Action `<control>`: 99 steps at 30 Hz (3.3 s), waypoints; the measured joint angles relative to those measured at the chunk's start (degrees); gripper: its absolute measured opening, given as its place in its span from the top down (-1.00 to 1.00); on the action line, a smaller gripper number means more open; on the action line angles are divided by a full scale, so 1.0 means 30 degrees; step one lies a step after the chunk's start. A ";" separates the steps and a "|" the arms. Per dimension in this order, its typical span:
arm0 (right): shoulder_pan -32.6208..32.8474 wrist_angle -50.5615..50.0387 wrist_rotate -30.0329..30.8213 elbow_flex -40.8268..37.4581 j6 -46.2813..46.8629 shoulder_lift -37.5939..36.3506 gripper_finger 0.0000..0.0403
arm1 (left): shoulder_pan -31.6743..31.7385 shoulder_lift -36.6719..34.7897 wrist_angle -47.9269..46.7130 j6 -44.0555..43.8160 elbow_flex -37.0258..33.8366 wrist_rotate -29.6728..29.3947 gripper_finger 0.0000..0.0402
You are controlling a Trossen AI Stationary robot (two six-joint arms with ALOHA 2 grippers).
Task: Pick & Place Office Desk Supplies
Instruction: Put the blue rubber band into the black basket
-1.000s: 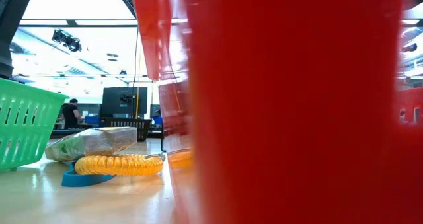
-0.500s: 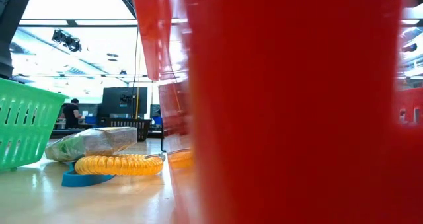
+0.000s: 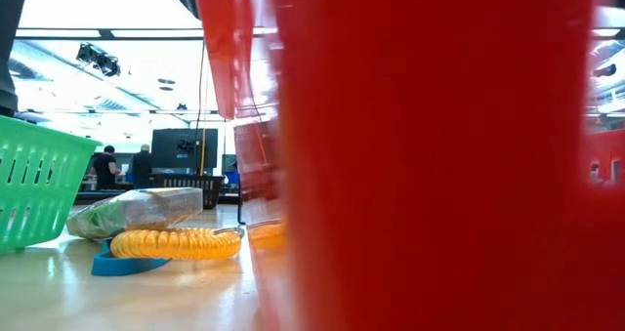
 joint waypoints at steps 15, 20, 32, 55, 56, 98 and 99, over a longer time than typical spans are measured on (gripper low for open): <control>-0.0007 0.4057 -0.0577 -0.4339 0.2180 -0.2083 -0.02 | 0.1778 -0.9378 0.3462 -0.2018 -1.0489 -0.5810 0.99; -0.0007 0.4096 -0.0544 -0.4341 0.2175 -0.2076 -0.02 | 0.2602 -1.2182 0.1595 -0.3879 -1.2852 -0.9719 0.99; -0.0002 0.4089 -0.0269 -0.4341 0.2110 -0.2068 -0.02 | 0.5454 -1.1790 -0.3231 -0.9138 -1.4129 -1.3464 0.99; -0.0006 0.4035 -0.0232 -0.4341 0.2100 -0.2061 -0.02 | 0.7293 -0.8926 -0.6284 -1.1112 -1.4122 -1.0998 0.58; -0.0007 0.4023 -0.0235 -0.4341 0.2095 -0.2061 -0.02 | 0.7293 -0.8926 -0.6284 -1.1104 -1.4122 -1.0977 0.54; 0.0000 0.2802 0.1957 -0.4341 0.2178 -0.2061 -0.02 | -0.9375 -0.8960 -0.8669 -0.8116 -0.7578 -0.5751 0.06; -0.0007 0.2690 0.2008 -0.4341 0.2293 -0.2061 -0.02 | -0.9811 -0.8687 -0.8637 -0.8475 -0.7472 -0.5950 0.06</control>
